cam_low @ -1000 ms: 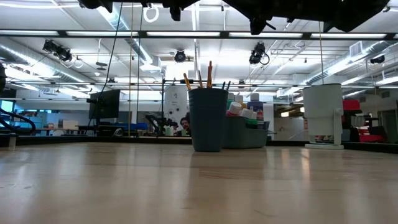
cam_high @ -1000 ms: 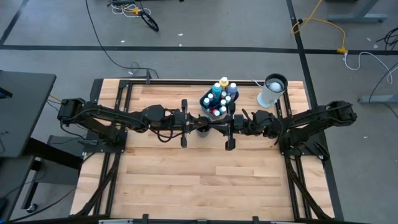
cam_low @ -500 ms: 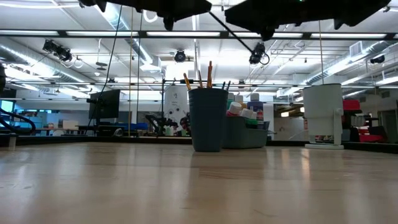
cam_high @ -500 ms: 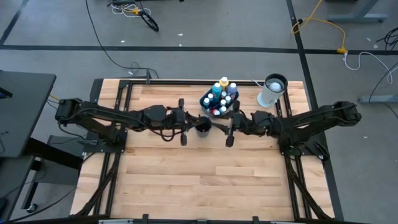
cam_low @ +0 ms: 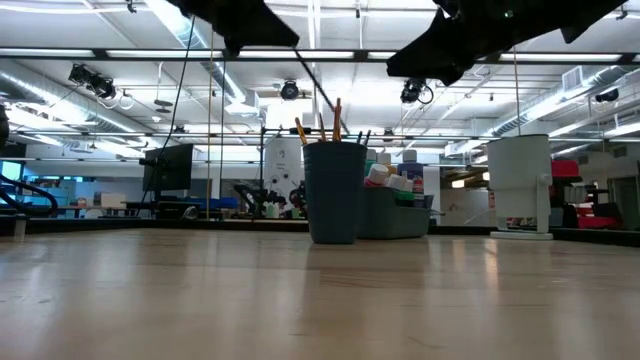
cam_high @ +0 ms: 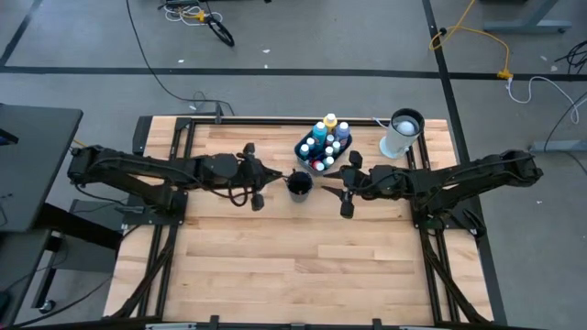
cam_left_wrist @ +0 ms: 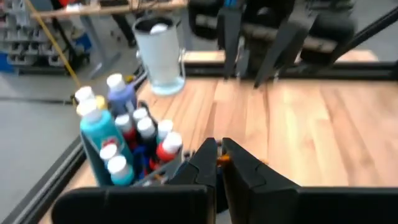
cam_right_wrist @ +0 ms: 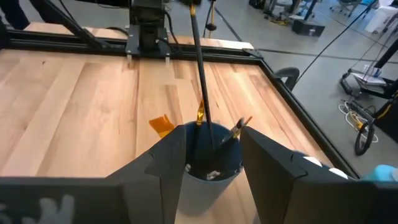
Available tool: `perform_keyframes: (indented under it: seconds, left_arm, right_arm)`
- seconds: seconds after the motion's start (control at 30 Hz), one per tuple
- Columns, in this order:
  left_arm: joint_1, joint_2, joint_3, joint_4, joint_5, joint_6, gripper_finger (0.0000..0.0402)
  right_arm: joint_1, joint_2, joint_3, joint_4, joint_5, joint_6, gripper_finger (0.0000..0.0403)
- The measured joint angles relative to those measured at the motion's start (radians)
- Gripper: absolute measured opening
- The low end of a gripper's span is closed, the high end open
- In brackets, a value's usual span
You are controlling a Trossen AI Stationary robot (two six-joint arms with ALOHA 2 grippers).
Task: Pick & Place Paint Supplies
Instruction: Put the golden paint brush into the blue cup, then return to Home Position
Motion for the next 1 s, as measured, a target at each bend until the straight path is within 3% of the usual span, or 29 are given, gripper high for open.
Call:
perform_keyframes:
  seconds: [0.43,0.77,1.0]
  left_arm:
    - [0.043,0.166,-0.001,-0.025,0.044,-0.087,0.0016]
    - [0.061,0.245,0.000,-0.007,0.042,-0.103,0.0072]
    - [0.060,0.235,-0.001,0.019,0.038,-0.100,0.0102]
  right_arm:
    - [0.000,0.000,0.000,0.008,0.000,0.000,0.0157]
    - [0.000,0.000,0.000,0.008,-0.001,0.000,0.0157]
    - [0.000,0.000,0.000,0.007,-0.001,-0.002,0.0157]
